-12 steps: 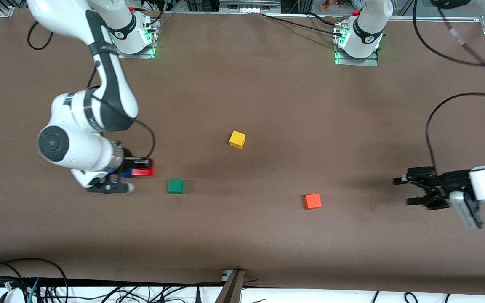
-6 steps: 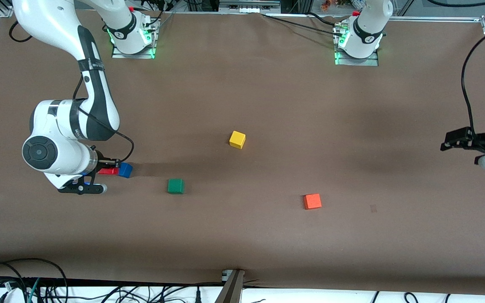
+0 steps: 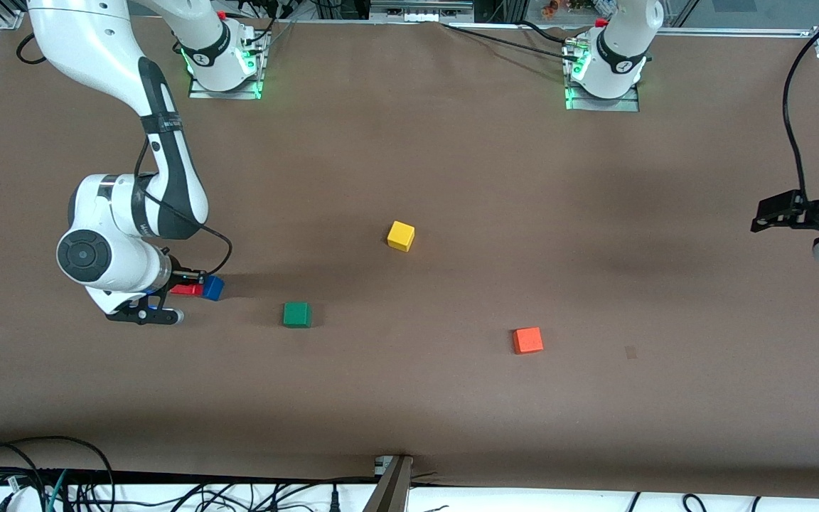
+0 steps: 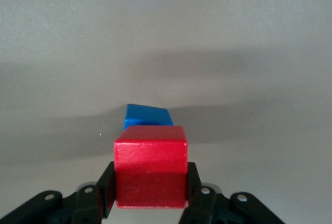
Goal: Pass red block to right arm, stack on blue
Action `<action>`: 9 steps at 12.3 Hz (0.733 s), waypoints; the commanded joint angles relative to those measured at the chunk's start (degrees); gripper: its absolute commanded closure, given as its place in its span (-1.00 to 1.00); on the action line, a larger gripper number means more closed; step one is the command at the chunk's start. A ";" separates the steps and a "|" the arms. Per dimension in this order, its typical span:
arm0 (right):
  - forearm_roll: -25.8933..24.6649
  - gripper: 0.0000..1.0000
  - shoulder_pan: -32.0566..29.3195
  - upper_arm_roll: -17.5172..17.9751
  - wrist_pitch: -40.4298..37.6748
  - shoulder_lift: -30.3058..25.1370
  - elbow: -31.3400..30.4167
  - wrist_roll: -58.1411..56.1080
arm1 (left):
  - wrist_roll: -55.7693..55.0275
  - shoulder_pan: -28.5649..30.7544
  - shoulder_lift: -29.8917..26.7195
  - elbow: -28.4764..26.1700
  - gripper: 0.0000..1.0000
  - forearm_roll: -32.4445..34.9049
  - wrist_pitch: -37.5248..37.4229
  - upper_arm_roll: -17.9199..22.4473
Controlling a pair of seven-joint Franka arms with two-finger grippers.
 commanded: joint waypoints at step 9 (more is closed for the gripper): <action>3.19 -1.00 0.00 0.13 0.67 -1.24 0.22 -1.93 | -5.75 -9.66 -9.59 -7.35 -1.00 1.47 -0.99 2.21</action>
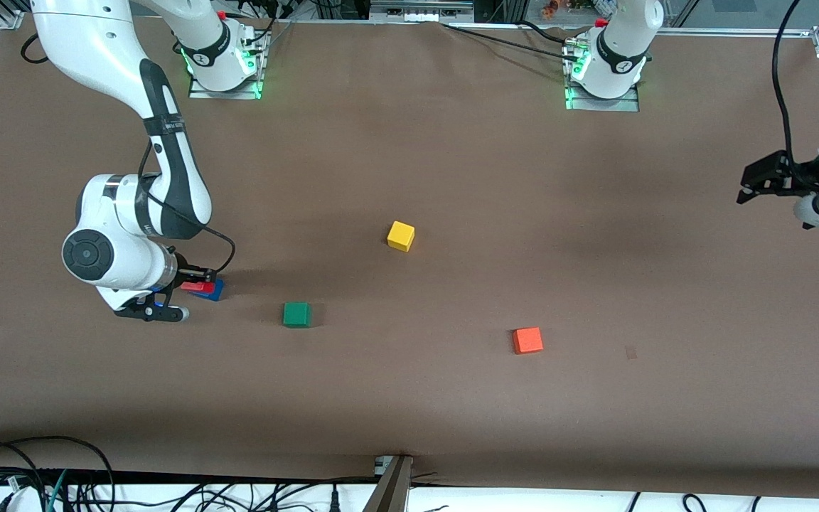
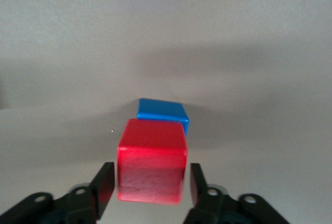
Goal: Pass red block to right arm, stack on blue
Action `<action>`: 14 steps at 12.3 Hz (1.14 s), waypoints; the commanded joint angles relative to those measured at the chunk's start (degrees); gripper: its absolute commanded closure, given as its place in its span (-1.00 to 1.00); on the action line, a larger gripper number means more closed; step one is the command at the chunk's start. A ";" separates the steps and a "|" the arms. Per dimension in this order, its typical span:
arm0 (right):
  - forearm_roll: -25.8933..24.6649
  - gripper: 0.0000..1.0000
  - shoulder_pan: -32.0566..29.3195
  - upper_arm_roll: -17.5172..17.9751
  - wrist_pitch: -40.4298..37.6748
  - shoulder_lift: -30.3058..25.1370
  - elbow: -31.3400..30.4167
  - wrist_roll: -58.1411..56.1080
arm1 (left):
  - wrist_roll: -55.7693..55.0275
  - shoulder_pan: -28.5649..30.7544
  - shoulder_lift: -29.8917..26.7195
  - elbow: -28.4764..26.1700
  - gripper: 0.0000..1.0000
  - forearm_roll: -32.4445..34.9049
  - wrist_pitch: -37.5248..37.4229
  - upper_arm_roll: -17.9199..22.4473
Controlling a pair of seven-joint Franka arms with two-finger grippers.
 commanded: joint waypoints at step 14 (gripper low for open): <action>-0.28 -1.00 -1.82 -1.22 -32.55 -13.39 20.69 -3.23 | -15.90 -13.03 -4.87 -11.99 -1.00 -0.38 12.99 13.69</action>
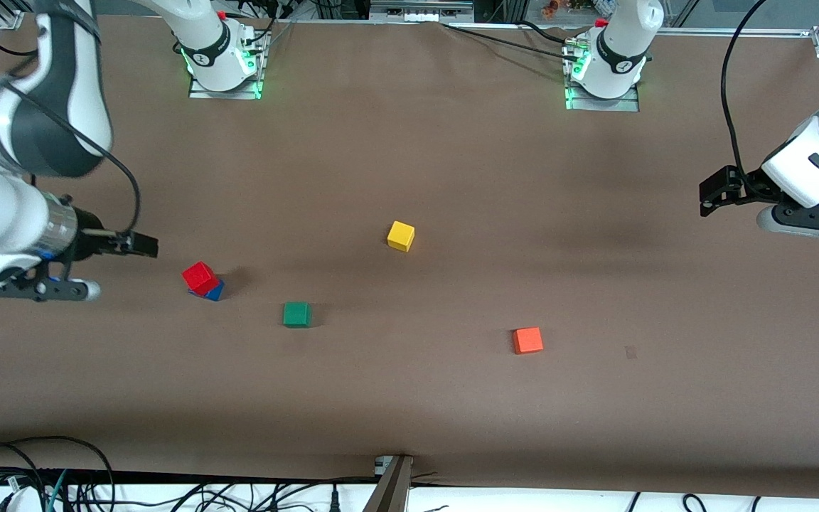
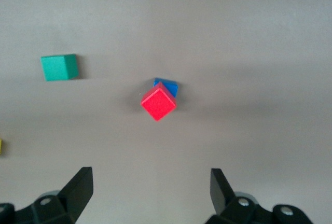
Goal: Pass red block to right arm, stack on blue
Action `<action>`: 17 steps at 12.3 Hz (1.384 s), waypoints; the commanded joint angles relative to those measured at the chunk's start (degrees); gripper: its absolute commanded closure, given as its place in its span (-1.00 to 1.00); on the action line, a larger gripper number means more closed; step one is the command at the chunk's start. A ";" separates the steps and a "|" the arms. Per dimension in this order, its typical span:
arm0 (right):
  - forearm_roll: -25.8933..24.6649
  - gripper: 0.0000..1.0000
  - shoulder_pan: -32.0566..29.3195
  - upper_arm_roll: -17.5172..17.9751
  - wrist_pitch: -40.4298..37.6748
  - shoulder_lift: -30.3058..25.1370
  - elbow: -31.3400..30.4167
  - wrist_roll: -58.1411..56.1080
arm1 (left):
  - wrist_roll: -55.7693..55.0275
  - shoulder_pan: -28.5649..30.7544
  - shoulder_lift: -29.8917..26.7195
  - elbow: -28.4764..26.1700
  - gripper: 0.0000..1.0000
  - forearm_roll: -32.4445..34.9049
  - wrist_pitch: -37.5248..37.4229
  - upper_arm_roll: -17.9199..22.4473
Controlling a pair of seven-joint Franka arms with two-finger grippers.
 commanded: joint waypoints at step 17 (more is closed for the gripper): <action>-10.86 -1.00 -14.64 16.13 -9.59 -22.18 -11.27 -6.18 | -0.28 -0.62 1.72 6.08 -1.00 0.48 -10.98 -0.10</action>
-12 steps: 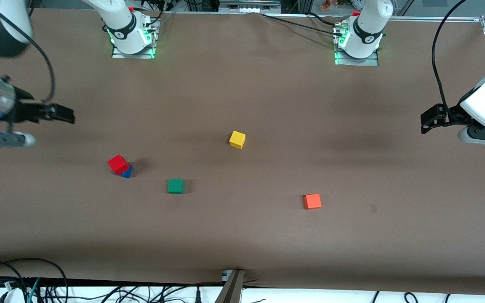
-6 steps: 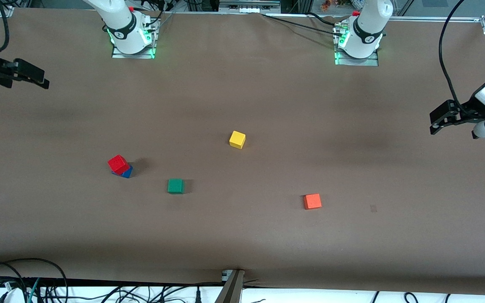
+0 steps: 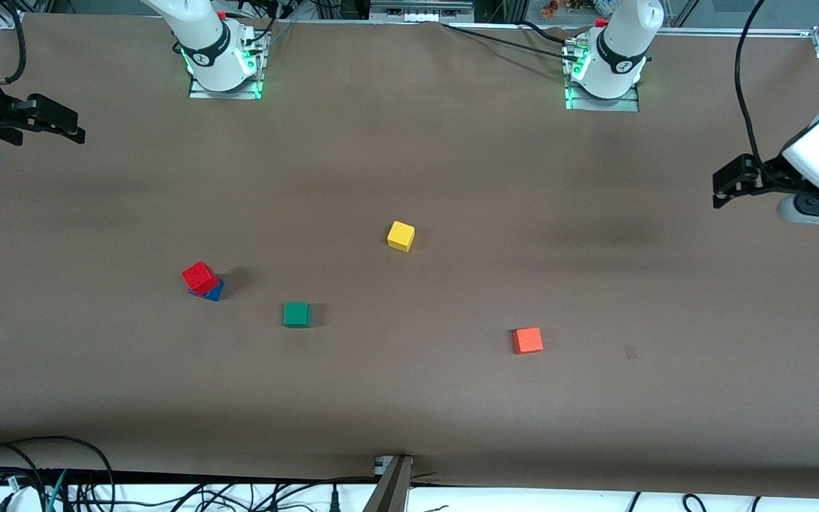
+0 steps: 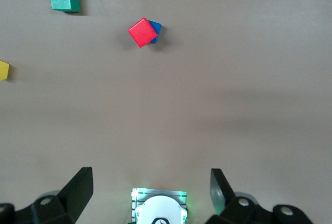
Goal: Pass red block to right arm, stack on blue
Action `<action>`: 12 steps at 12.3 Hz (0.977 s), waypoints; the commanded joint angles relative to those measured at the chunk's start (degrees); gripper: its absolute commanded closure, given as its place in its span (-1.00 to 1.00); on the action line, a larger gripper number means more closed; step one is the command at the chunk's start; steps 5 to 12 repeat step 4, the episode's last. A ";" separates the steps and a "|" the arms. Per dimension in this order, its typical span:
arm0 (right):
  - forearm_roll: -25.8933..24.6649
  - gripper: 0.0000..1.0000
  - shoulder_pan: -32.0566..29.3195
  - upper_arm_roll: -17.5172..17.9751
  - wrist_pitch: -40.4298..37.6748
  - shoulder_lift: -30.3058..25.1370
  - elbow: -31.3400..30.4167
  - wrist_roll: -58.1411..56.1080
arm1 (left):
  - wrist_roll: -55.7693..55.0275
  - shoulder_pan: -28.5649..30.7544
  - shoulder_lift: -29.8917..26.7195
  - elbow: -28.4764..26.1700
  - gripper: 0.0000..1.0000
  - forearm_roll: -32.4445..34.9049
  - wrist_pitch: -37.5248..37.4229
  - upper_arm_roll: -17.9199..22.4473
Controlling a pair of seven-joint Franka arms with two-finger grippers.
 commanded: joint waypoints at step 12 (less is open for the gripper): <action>-1.18 -1.00 -0.65 1.64 0.22 2.71 2.81 -1.18 | -0.19 -0.74 3.19 0.44 -1.00 0.32 -4.21 0.21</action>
